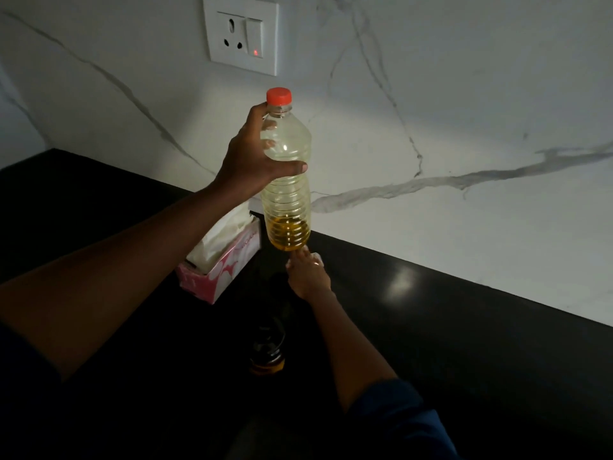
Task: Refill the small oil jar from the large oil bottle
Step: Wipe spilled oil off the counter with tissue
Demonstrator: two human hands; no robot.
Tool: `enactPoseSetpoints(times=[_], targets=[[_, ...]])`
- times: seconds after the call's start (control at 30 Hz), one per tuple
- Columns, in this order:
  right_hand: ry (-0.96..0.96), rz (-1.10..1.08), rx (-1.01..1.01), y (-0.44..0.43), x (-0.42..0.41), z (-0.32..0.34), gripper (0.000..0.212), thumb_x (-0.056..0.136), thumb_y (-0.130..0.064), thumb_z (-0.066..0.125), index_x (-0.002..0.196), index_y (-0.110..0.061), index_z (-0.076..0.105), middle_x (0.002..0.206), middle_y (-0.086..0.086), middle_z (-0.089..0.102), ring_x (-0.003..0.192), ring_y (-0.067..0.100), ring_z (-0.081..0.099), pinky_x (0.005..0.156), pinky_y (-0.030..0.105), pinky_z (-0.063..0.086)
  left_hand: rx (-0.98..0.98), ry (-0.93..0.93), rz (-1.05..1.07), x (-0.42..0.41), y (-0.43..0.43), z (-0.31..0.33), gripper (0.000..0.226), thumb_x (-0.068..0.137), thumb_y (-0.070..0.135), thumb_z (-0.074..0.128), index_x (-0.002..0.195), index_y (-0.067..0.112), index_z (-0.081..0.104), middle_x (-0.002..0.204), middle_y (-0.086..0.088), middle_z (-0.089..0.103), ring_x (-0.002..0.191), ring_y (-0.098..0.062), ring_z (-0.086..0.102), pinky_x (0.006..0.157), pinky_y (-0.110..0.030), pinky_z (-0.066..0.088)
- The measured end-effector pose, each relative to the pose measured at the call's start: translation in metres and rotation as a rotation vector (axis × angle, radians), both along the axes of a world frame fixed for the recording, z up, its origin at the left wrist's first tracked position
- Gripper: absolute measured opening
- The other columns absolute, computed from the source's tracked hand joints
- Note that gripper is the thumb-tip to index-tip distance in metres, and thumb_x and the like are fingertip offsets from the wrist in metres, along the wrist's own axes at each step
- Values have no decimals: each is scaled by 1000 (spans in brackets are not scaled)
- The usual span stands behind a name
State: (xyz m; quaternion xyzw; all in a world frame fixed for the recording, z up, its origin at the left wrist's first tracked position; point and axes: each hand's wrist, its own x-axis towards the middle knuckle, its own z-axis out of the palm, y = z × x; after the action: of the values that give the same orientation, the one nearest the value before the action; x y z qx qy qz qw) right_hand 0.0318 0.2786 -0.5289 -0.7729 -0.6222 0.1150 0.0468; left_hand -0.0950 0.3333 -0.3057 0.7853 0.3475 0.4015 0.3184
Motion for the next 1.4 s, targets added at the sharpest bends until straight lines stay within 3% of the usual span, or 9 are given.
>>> enactPoseSetpoints(times=[0.07,0.23,0.37,0.57,0.87,0.97,1.17,1.27,1.4], targets=[[-17,-148,-18,-24,26,-6,50,97,-24,34,143,-6,28,155,13,10,141,32,19,108,44,30,-9,0,-22,6,-6,-2,91,65,28,83,138,21,29,135,-2,47,113,-20,54,92,-30,46],[-18,-572,-39,-104,106,-8,49,95,-18,31,142,-2,32,154,20,7,143,35,9,111,47,25,6,5,-53,21,-16,-10,92,64,30,83,138,21,29,134,-3,48,114,-20,53,86,-24,42],[44,-904,-30,-170,139,-11,54,99,-19,23,145,6,13,154,26,0,144,36,-2,114,49,15,-11,21,-103,38,-25,-26,94,62,32,84,138,22,29,133,-3,48,113,-20,53,86,-26,42],[99,-1084,-43,-206,115,-3,57,101,-22,21,145,8,-1,155,21,-4,145,31,-5,117,44,2,-50,37,-201,74,-40,-55,93,63,29,83,138,19,29,132,-8,47,116,-24,50,89,-32,45],[52,-888,-66,-170,55,6,58,100,-23,25,146,4,1,155,20,-3,145,30,-1,117,43,8,-55,67,-233,87,-36,-72,96,63,30,84,139,17,27,133,-8,45,118,-22,46,92,-31,43],[18,-684,-62,-147,22,8,60,100,-26,30,147,0,5,156,17,-1,145,29,-2,118,43,10,-53,100,-247,85,-36,-70,98,64,32,83,141,16,24,136,-10,42,122,-24,44,95,-33,40],[-19,-157,-38,-149,-35,15,54,102,-26,23,148,-8,2,157,9,-5,145,20,-7,115,33,-6,-44,213,-311,82,-47,-63,103,64,33,82,144,20,19,142,-13,36,128,-28,39,93,-30,37],[71,-138,-45,-174,-28,26,54,102,-27,26,149,-13,2,158,3,-4,145,15,-7,116,31,-5,-63,262,-321,80,-54,-58,106,65,34,81,146,24,13,145,-14,30,130,-31,36,96,-34,38],[92,-347,-52,-209,3,27,57,101,-24,29,149,-9,2,158,7,-5,145,18,-3,117,35,6,-89,274,-293,65,-60,-49,114,68,35,80,148,24,0,151,-18,21,136,-33,28,104,-44,33]])
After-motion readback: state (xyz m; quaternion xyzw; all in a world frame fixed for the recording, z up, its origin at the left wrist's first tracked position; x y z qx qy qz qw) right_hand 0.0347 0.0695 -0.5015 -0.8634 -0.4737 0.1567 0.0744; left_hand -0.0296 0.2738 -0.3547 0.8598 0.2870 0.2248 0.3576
